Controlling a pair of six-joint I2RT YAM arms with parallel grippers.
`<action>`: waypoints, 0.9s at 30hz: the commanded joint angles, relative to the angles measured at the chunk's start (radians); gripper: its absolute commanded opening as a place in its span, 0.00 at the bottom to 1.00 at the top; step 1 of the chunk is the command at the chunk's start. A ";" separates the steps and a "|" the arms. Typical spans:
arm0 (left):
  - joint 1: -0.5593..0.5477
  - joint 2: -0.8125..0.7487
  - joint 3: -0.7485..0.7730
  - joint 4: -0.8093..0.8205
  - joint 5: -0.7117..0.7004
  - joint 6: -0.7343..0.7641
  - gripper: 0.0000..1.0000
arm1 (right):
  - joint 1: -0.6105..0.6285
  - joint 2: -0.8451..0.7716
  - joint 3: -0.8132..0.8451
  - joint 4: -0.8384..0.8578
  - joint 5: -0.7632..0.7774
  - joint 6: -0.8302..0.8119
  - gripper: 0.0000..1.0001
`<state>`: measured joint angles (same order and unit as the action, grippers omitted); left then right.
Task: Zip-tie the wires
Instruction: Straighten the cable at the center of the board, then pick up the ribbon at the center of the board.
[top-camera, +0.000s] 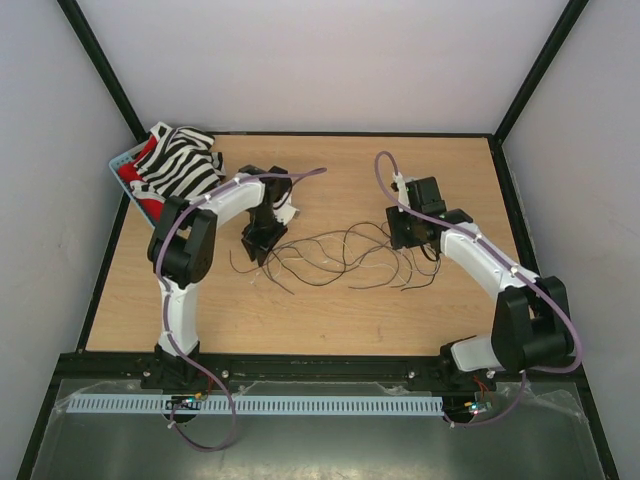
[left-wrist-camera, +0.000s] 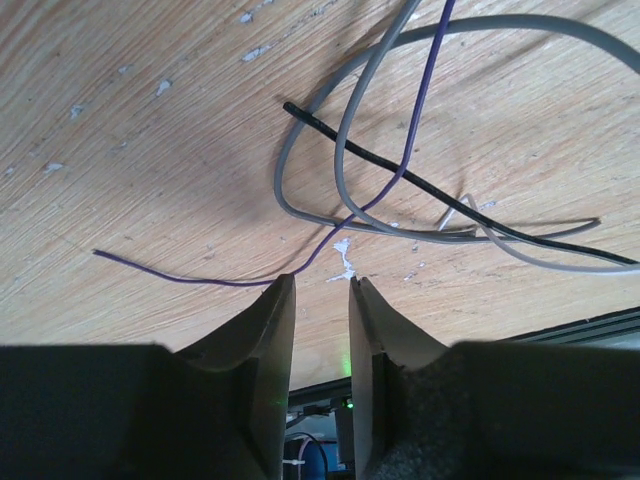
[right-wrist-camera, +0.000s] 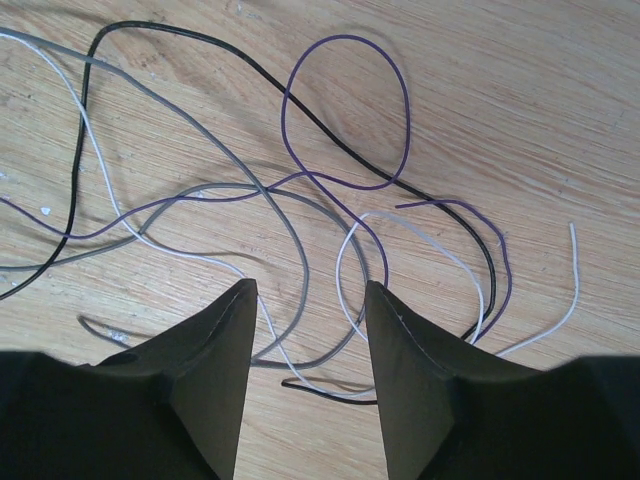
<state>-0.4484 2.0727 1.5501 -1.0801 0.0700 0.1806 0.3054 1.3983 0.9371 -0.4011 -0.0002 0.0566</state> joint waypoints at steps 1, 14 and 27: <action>0.008 -0.068 -0.001 -0.012 -0.011 0.001 0.32 | -0.001 -0.031 0.026 -0.024 -0.024 0.018 0.59; 0.093 -0.222 0.047 -0.012 0.037 -0.003 0.58 | -0.002 -0.079 0.029 -0.008 -0.006 0.025 0.73; 0.330 -0.222 0.272 0.134 0.098 -0.117 0.99 | -0.002 -0.212 -0.041 0.094 0.084 0.037 0.96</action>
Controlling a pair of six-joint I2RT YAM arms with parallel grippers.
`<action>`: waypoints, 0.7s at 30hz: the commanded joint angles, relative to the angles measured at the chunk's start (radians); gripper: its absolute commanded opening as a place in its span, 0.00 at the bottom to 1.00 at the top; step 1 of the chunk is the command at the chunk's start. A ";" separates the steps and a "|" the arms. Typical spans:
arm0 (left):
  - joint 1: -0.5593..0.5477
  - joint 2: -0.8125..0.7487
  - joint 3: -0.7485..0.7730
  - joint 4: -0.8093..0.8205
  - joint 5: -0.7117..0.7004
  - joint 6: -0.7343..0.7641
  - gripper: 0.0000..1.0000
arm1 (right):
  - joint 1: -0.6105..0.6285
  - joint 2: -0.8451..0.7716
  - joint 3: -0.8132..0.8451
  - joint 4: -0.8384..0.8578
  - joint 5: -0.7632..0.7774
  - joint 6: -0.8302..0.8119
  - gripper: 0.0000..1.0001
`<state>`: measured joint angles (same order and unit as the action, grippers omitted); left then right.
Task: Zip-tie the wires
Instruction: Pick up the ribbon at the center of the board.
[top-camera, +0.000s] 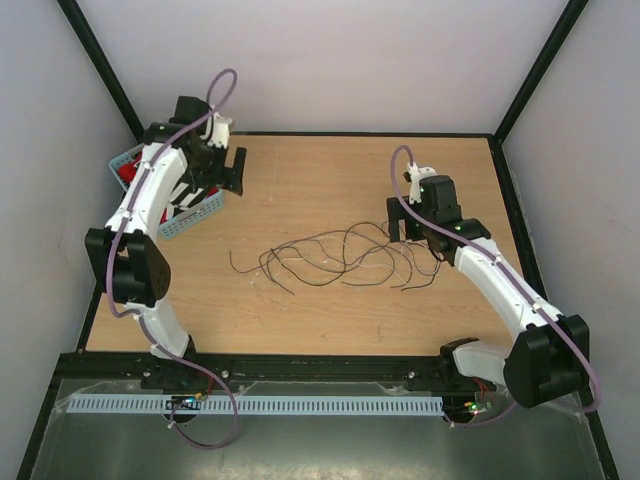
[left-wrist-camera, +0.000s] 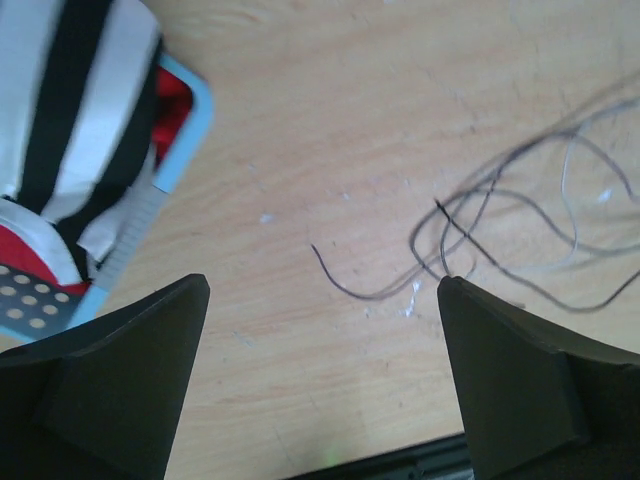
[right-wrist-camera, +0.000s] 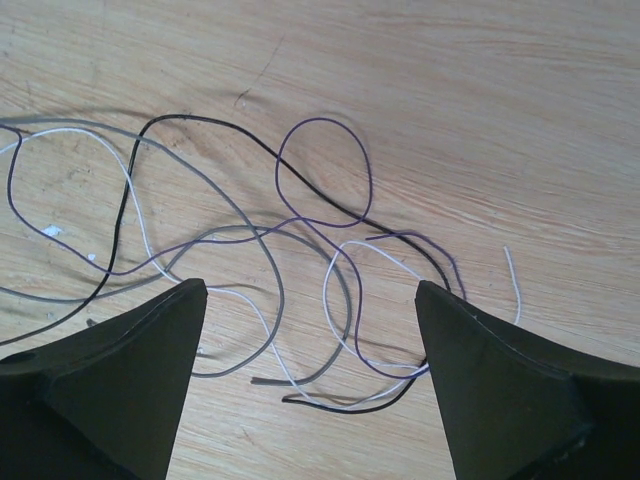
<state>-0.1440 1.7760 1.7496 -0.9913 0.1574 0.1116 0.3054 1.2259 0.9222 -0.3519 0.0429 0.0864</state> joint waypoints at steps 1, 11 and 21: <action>0.026 0.102 0.097 0.052 0.011 -0.051 0.99 | -0.002 -0.047 -0.028 0.045 0.047 0.007 0.96; -0.016 0.447 0.396 0.096 0.088 -0.107 0.83 | -0.002 -0.091 -0.058 0.058 0.064 0.018 0.97; -0.077 0.654 0.541 0.099 0.049 -0.109 0.52 | -0.002 -0.098 -0.052 0.064 0.084 0.009 0.97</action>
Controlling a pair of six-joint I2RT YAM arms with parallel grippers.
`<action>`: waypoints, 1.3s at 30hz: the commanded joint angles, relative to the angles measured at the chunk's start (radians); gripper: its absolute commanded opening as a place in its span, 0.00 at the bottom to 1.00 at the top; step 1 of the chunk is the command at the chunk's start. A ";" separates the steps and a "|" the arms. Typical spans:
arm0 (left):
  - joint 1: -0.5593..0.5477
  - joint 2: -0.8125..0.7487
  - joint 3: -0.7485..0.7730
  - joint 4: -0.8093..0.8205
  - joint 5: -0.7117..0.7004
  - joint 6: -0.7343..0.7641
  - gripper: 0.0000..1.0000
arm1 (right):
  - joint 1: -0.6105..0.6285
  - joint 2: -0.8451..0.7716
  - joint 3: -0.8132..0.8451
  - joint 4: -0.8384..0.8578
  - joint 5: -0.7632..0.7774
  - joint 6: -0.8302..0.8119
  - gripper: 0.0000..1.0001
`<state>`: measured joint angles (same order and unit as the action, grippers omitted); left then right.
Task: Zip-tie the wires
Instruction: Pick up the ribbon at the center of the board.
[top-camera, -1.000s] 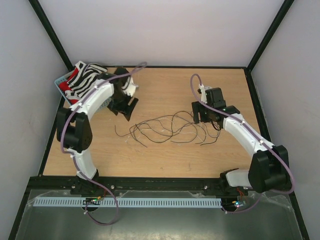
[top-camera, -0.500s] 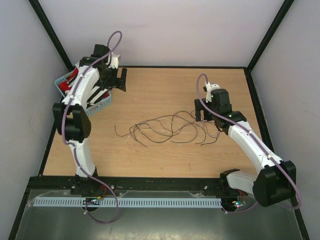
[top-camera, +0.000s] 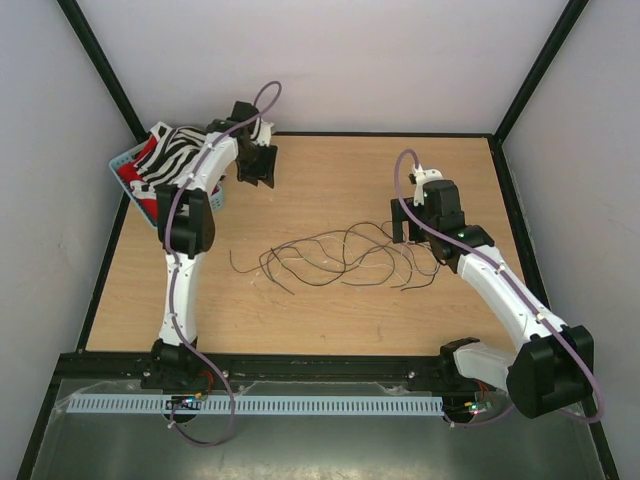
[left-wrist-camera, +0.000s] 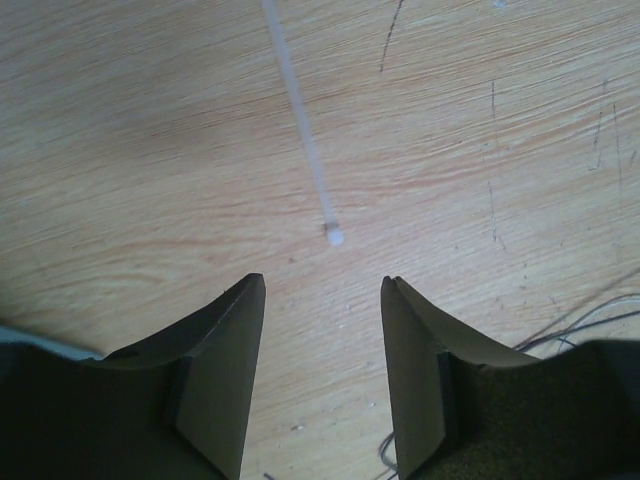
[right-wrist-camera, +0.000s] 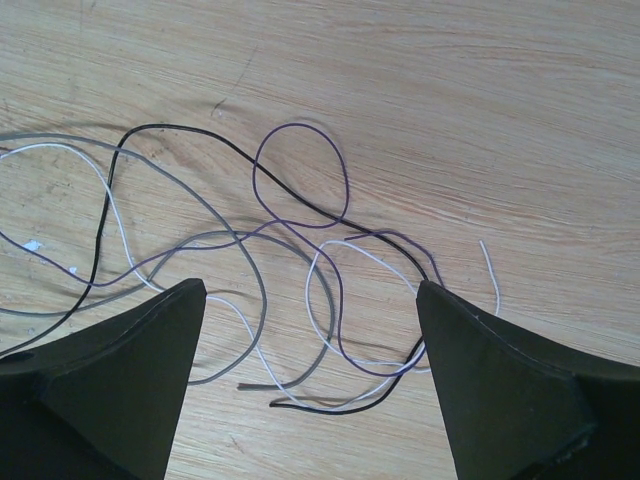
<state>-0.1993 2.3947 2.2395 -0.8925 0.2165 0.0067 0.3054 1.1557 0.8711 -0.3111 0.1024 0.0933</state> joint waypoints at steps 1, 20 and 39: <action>-0.028 0.047 0.055 0.000 -0.020 -0.002 0.52 | -0.002 -0.028 -0.001 0.023 0.030 0.001 0.97; -0.062 0.139 0.069 0.007 -0.104 -0.031 0.38 | -0.002 -0.042 -0.006 0.026 0.040 -0.004 0.98; -0.093 0.120 -0.005 0.010 -0.170 -0.030 0.23 | -0.002 -0.060 -0.012 0.027 0.049 0.000 0.98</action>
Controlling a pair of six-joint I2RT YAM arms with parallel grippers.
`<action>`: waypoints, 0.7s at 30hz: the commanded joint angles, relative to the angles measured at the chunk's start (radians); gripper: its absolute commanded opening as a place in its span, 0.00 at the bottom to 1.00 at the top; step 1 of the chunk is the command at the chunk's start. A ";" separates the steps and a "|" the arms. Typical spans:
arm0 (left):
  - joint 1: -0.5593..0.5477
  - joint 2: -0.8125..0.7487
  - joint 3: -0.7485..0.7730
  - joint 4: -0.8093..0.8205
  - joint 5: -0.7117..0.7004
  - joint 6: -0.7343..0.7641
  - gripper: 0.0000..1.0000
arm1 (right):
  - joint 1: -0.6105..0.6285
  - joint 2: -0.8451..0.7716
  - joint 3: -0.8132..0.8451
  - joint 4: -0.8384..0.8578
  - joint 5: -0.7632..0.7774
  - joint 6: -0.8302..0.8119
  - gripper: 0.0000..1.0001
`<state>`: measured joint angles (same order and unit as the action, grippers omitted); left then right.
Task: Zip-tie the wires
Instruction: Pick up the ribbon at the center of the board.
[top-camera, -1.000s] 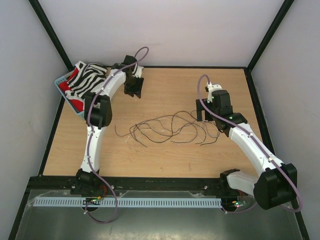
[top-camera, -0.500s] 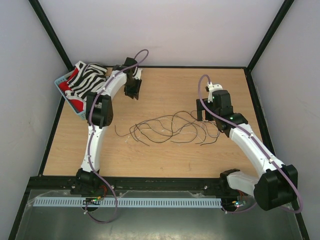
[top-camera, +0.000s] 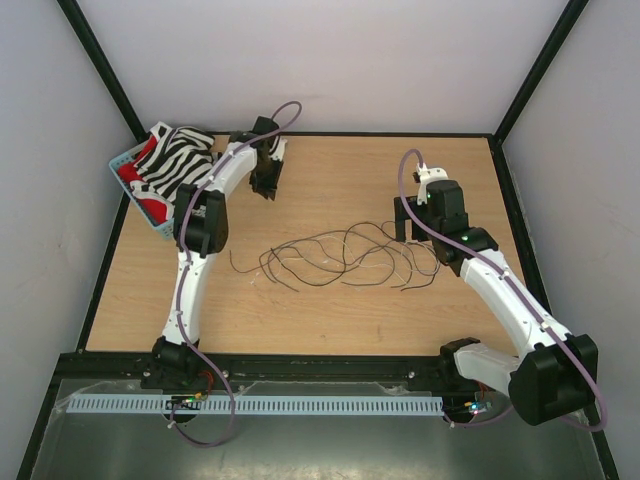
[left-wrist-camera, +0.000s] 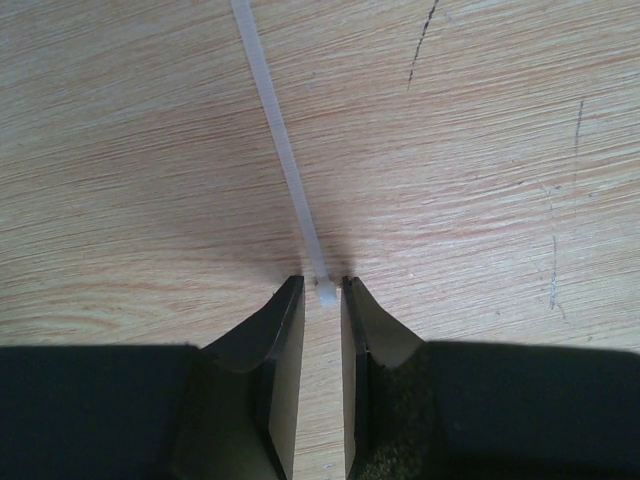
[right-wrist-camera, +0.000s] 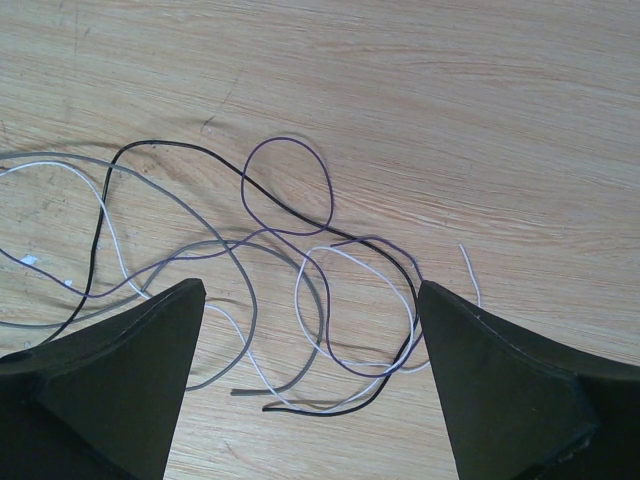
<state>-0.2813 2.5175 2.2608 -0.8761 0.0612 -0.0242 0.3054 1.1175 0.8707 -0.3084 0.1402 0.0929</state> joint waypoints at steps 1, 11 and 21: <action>-0.013 -0.004 -0.030 -0.007 -0.015 0.000 0.22 | -0.002 -0.022 -0.012 0.025 0.011 0.001 0.98; -0.014 0.002 -0.034 -0.007 -0.006 -0.004 0.11 | -0.002 -0.026 -0.011 0.023 0.013 -0.001 0.98; 0.005 -0.113 -0.067 0.005 0.119 0.021 0.00 | -0.002 -0.027 -0.009 0.090 -0.142 0.047 0.99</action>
<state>-0.2810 2.4977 2.2292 -0.8619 0.1059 -0.0177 0.3054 1.1114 0.8700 -0.2893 0.0914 0.0982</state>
